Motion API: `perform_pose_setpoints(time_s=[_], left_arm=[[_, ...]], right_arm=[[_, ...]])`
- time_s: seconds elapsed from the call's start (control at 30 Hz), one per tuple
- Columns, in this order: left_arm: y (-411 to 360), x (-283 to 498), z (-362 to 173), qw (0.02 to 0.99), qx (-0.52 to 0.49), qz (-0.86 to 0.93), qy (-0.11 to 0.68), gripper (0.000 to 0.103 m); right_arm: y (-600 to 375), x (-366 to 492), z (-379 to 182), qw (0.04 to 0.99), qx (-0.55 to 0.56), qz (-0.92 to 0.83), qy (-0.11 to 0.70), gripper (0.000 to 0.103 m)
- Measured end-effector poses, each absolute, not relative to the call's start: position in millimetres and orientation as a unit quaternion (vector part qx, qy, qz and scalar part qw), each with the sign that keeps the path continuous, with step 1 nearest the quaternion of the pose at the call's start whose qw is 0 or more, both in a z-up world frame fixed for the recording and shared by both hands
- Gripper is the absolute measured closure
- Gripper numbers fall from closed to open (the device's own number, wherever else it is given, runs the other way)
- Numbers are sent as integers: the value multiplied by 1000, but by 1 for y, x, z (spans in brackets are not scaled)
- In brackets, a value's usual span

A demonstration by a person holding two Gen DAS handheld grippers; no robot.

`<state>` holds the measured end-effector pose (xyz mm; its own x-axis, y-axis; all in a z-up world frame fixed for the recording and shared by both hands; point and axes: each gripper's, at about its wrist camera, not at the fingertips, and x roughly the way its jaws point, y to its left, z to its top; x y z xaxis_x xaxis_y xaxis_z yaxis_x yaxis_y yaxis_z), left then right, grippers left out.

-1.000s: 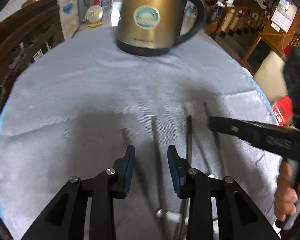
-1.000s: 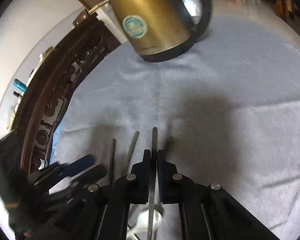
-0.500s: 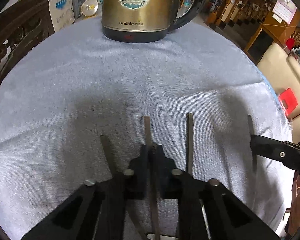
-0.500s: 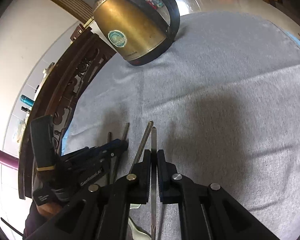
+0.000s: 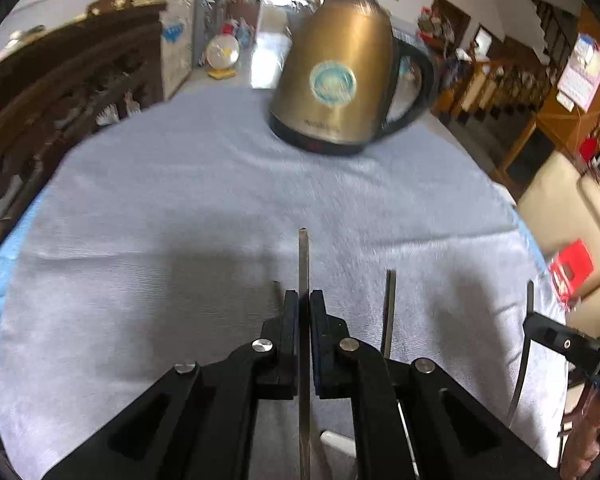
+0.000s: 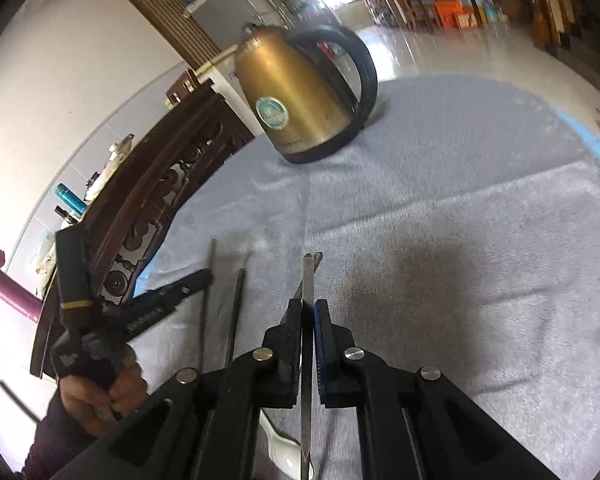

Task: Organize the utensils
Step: 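Lower the held chopsticks into the grey cup and open both tools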

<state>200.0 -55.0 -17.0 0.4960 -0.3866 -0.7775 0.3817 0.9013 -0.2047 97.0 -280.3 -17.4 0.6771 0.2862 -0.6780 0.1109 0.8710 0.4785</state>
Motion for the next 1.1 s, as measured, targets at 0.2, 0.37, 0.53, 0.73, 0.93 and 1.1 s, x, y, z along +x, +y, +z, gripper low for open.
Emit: perform_pose_setpoints(time_s=[0.2, 0.37, 0.53, 0.73, 0.93, 1.1], left_arm=[[-11, 174, 22, 895, -39, -196, 398, 98], [18, 135, 53, 916, -61, -187, 349, 98], [43, 85, 80, 932, -79, -190, 298, 98], [56, 33, 98, 948, -80, -185, 248, 98], [66, 6, 118, 951, -86, -190, 229, 98], [72, -14, 135, 952, -94, -199, 211, 98]], right_arm=[[-282, 51, 0, 900, 240, 34, 363, 96], [-287, 8, 18, 915, 245, 18, 321, 96], [-287, -30, 37, 928, 252, 4, 273, 96], [-280, -73, 58, 943, 242, -15, 229, 96], [-272, -101, 82, 953, 227, -23, 197, 96], [-261, -124, 110, 964, 207, -19, 164, 96]])
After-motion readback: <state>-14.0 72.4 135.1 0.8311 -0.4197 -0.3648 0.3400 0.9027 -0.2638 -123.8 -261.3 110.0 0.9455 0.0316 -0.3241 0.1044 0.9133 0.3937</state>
